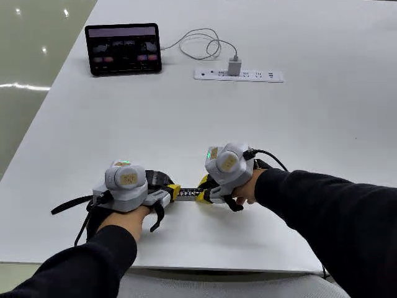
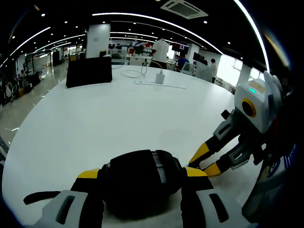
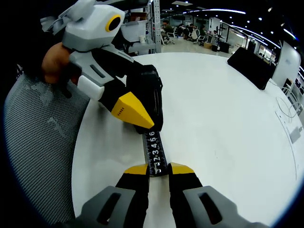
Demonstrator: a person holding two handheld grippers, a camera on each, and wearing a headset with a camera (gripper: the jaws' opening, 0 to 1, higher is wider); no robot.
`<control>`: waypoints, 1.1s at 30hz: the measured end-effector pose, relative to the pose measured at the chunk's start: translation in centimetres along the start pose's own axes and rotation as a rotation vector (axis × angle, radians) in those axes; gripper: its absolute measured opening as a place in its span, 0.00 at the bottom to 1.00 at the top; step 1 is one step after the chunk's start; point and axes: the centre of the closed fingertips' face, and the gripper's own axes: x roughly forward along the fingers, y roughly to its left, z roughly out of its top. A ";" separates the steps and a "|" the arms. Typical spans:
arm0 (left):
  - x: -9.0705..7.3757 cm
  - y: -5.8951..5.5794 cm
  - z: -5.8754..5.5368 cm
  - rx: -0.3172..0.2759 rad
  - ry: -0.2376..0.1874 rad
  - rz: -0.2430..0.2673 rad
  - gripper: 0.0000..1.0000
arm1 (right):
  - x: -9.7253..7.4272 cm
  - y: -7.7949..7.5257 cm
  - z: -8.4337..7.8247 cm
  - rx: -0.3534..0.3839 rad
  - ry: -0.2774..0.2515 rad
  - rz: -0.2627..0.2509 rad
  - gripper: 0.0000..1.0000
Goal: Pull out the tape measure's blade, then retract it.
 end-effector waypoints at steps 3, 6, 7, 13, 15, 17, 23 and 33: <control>0.0 0.0 0.0 0.008 -0.004 0.004 0.62 | 0.1 0.0 0.1 -0.007 -0.005 0.001 0.11; 0.0 0.0 0.1 0.008 -0.009 0.010 0.62 | 0.1 0.0 0.1 -0.001 -0.003 -0.004 0.11; 0.0 0.0 0.1 0.010 -0.010 0.012 0.62 | 0.1 0.0 0.1 0.000 -0.003 -0.004 0.11; 0.1 0.1 0.5 0.022 -0.026 0.019 0.61 | 0.1 -0.1 0.3 -0.011 -0.011 -0.014 0.11; 0.3 0.2 0.8 0.019 -0.031 0.018 0.61 | 0.0 -0.1 0.3 -0.017 -0.013 -0.015 0.11; 0.4 0.3 1.1 0.020 -0.040 0.018 0.60 | 0.1 -0.1 0.3 -0.018 -0.017 -0.018 0.11; 0.5 0.3 1.2 0.032 -0.043 0.013 0.60 | 0.4 -0.1 0.6 -0.004 -0.020 -0.014 0.11; 0.2 0.2 0.7 0.031 -0.022 0.005 0.60 | 1.1 0.2 1.3 0.005 -0.015 -0.003 0.11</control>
